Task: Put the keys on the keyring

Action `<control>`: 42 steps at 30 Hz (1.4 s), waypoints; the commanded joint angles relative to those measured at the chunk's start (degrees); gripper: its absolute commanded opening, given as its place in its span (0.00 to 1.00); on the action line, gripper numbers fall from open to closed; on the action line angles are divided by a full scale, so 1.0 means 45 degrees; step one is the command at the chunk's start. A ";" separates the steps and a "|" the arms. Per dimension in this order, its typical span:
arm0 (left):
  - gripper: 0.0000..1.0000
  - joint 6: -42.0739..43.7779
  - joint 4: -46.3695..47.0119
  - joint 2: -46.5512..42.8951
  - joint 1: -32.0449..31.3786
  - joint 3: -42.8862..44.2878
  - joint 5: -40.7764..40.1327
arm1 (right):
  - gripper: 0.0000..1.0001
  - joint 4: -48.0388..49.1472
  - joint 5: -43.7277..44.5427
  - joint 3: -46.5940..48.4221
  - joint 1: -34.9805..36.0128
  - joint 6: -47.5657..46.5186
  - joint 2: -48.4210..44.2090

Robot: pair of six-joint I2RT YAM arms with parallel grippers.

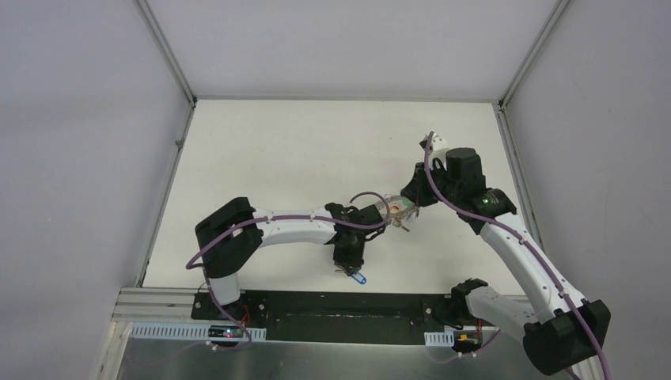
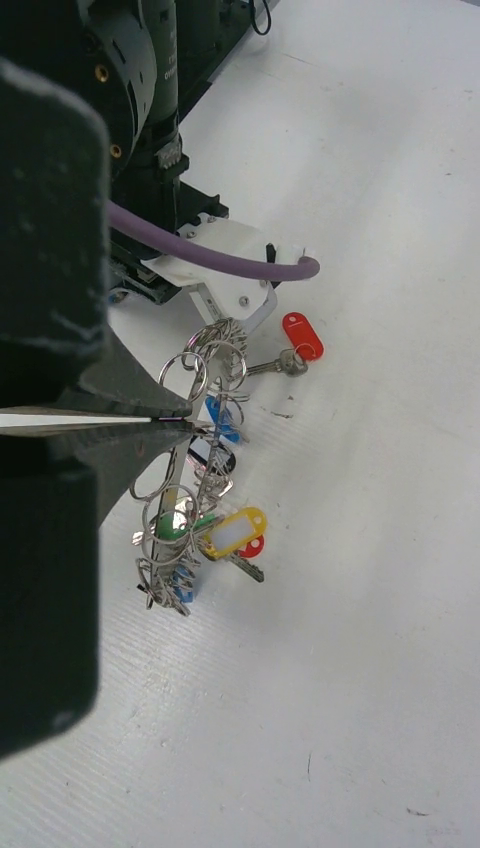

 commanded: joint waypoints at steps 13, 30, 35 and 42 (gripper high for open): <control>0.00 0.1438 -0.0374 -0.2982 0.1591 -0.0580 -0.0263 | 0.00 -0.0815 -0.2194 0.1705 -0.0084 -0.1004 0.1113; 0.00 1.0249 0.0424 -0.9006 0.3758 -0.0968 -0.1338 | 0.00 -0.1806 -0.5604 0.3274 0.2207 -0.4444 0.1680; 0.00 1.2824 0.1745 -1.0280 0.3758 -0.1581 0.0384 | 0.00 -0.1576 -0.6718 0.3362 0.3303 -0.5321 0.1711; 0.00 1.4788 0.4490 -1.1573 0.3761 -0.3016 0.3883 | 0.00 -0.0435 -0.7388 0.3107 0.4455 -0.5390 0.1646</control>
